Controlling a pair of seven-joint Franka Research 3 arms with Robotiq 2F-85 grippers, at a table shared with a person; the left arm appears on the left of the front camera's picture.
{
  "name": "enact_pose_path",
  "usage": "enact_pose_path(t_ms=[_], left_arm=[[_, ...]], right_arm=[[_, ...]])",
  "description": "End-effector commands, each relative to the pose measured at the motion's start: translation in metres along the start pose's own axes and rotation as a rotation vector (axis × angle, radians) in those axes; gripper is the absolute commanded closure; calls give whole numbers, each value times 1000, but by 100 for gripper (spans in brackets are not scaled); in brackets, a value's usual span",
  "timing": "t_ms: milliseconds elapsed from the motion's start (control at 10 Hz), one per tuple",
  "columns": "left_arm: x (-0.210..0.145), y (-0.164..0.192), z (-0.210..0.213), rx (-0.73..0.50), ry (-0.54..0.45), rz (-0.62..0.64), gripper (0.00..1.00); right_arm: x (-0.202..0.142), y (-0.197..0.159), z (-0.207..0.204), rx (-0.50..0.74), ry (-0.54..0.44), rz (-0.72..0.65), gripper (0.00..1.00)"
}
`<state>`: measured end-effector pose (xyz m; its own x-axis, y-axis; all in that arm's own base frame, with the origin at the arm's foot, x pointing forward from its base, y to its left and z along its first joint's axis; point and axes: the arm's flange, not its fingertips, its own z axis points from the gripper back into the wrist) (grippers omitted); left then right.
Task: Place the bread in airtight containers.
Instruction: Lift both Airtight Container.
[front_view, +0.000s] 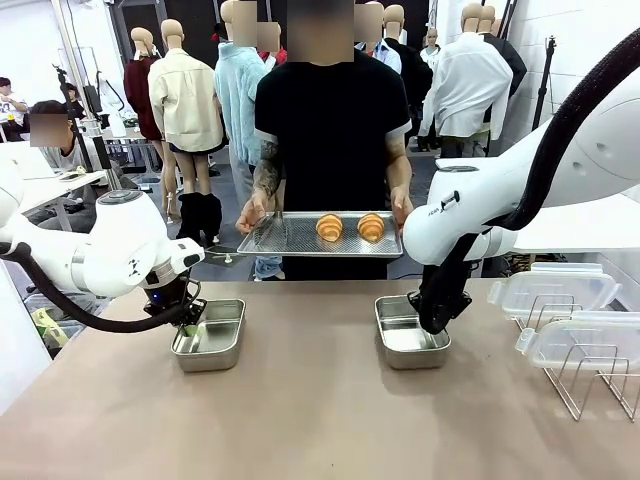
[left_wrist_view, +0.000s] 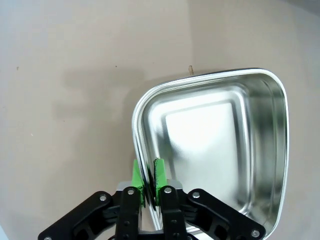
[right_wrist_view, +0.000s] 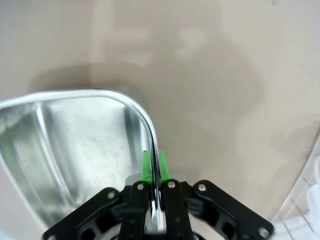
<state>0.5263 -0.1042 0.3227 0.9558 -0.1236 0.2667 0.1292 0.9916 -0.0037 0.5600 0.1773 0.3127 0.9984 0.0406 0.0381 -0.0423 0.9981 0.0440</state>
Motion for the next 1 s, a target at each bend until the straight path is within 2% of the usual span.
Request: enact_pose_path(t_ms=[0, 300, 400, 500, 900], left_arm=[[2, 2, 6, -30, 9, -5, 100], [2, 4, 10, -53, 2, 2, 100], [1, 5, 14, -74, -16, 27, 100], [0, -1, 1, -31, 4, 10, 100], [0, -1, 1, -31, 4, 10, 100]], right_arm=[[7, 7, -3, -30, -7, -28, 100], [10, 8, -3, -37, 4, -48, 100], [9, 12, 1, -80, 29, -44, 100], [1, 1, 0, -2, 2, -17, 100], [1, 1, 0, -2, 2, -17, 100]])
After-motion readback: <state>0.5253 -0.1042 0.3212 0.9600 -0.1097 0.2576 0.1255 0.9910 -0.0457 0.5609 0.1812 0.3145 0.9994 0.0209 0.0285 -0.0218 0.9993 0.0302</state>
